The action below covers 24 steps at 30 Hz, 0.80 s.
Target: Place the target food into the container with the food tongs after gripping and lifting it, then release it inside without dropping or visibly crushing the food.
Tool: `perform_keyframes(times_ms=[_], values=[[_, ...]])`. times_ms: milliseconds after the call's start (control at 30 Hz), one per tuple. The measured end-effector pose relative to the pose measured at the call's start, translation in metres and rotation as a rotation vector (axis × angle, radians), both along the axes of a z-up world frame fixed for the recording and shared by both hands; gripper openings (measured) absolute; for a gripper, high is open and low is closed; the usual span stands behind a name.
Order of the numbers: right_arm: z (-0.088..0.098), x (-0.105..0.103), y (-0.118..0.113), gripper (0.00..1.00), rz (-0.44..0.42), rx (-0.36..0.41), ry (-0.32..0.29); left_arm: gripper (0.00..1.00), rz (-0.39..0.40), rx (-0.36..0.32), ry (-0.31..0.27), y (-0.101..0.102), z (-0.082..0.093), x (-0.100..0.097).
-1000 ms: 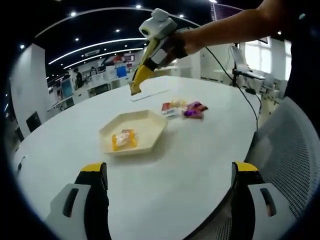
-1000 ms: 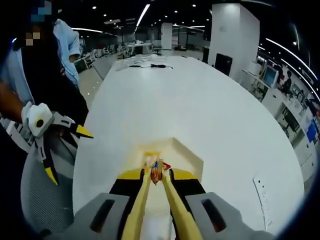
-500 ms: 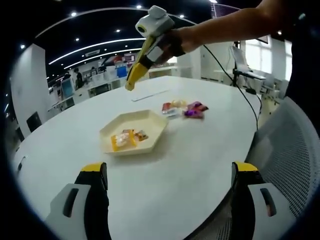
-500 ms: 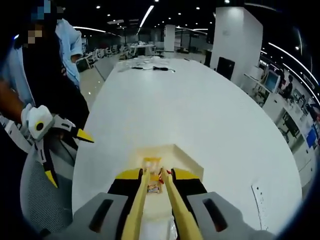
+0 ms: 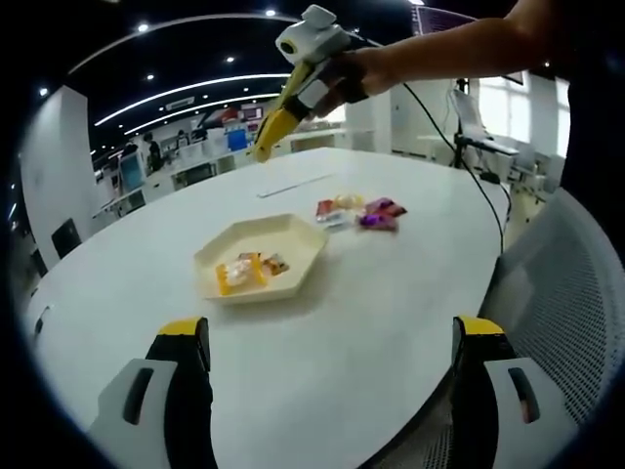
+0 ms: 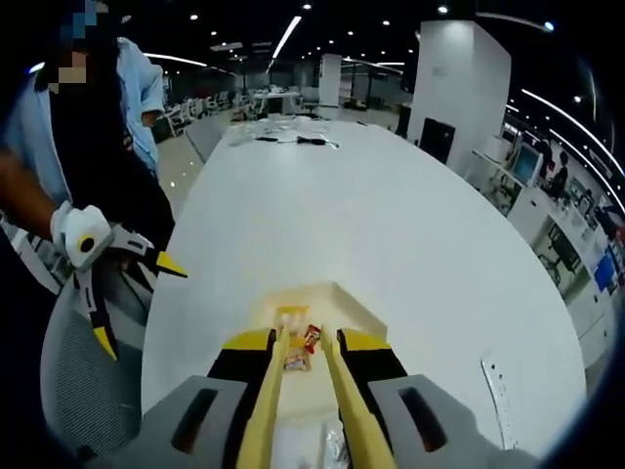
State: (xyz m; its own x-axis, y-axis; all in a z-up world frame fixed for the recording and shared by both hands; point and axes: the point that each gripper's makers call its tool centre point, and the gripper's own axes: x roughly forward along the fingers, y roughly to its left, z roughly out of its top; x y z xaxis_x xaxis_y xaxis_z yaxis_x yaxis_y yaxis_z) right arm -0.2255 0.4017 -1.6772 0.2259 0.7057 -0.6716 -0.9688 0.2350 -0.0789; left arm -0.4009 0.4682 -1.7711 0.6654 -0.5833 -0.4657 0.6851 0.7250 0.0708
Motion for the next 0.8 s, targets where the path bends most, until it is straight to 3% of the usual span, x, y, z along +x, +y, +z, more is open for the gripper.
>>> perform_keyframes(times_ms=[800], values=[[0.008, 0.0, -0.058, 0.26, -0.065, -0.004, -0.003, 0.99, -0.016, 0.005, -0.006, -0.001, -0.001, -0.002]])
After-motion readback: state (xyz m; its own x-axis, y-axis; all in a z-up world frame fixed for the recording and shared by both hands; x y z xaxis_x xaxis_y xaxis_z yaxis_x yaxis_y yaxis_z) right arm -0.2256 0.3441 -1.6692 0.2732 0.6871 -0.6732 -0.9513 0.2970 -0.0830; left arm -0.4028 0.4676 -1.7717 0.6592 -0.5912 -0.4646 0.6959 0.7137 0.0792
